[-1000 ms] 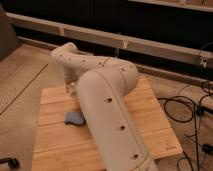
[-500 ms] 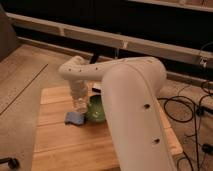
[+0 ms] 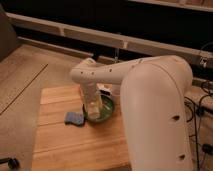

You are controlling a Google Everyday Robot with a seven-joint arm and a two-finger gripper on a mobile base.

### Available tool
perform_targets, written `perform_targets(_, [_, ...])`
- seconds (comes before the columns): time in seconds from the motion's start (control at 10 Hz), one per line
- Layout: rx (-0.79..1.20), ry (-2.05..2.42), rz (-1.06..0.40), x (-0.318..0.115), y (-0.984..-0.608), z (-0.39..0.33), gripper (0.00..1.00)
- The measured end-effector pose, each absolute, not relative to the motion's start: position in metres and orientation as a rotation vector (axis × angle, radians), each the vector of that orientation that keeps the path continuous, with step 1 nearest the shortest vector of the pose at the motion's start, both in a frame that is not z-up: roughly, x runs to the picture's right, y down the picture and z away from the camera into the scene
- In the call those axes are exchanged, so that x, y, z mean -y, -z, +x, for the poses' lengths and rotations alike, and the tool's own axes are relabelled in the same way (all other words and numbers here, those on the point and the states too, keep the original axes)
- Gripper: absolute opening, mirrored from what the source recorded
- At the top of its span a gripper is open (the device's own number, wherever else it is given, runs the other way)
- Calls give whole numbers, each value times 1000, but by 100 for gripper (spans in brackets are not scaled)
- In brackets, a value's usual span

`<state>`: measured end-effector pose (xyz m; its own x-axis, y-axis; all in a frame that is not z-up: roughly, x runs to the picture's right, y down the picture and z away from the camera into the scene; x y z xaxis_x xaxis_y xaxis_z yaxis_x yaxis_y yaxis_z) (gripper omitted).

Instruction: Place the bottle in the ceramic bowl

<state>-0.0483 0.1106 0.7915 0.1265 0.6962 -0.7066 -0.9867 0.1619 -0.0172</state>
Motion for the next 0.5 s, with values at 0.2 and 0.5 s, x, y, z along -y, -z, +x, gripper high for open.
perform_targets(0.2, [-649,-1323,-567,-115,-785,-24,0])
perform_targets(0.5, [-648,-1311,-570,-115,-784,-14,6])
